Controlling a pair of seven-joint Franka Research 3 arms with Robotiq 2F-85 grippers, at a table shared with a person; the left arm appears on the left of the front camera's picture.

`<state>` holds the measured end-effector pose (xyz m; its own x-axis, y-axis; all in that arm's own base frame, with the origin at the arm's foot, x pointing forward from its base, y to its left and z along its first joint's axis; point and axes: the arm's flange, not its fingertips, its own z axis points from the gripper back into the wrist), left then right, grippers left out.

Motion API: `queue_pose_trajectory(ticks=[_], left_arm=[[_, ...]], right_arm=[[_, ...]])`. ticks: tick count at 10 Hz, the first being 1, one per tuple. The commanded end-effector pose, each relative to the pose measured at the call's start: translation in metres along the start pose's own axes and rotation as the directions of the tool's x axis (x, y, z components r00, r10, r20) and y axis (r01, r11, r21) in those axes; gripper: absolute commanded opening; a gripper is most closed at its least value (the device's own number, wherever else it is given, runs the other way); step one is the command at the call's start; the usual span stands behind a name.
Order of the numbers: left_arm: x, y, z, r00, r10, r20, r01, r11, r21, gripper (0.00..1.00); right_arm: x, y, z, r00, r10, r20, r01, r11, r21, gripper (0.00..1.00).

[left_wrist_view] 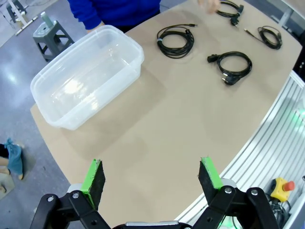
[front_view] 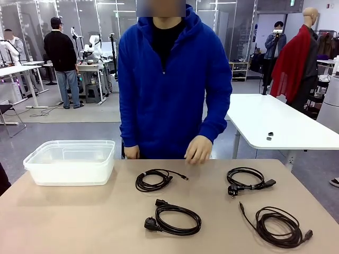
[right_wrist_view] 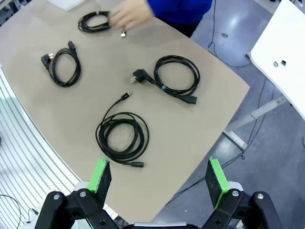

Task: Organize and store the cables.
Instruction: Place the Power Cable into the Organizing box.

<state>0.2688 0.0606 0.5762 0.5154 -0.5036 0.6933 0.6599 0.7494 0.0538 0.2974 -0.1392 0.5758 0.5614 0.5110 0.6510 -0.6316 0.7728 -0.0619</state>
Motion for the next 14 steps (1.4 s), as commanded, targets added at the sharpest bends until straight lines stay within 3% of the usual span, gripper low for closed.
queue_pose_trajectory(ticks=[1, 3, 5, 14], left_arm=[[-0.001, 0.0, 0.001, 1.0, -0.002, 0.003, 0.002, 1.0, 0.0, 1.0], [-0.001, 0.0, 0.001, 1.0, -0.002, 0.003, 0.002, 1.0, 0.0, 1.0], [-0.001, 0.0, 0.001, 1.0, -0.002, 0.003, 0.002, 1.0, 0.0, 1.0], [-0.001, 0.0, 0.001, 1.0, -0.002, 0.003, 0.002, 1.0, 0.0, 1.0]], right_arm=[[0.002, -0.003, -0.007, 0.996, 0.051, -0.074, -0.054, 0.998, -0.032, 1.0], [0.014, -0.009, -0.026, 0.961, 0.244, -0.13, -0.24, 0.97, 0.05, 1.0], [0.028, -0.007, -0.036, 0.928, 0.345, -0.141, -0.338, 0.939, 0.067, 1.0], [0.048, 0.004, -0.06, 0.902, 0.387, -0.191, -0.377, 0.922, 0.086, 1.0]])
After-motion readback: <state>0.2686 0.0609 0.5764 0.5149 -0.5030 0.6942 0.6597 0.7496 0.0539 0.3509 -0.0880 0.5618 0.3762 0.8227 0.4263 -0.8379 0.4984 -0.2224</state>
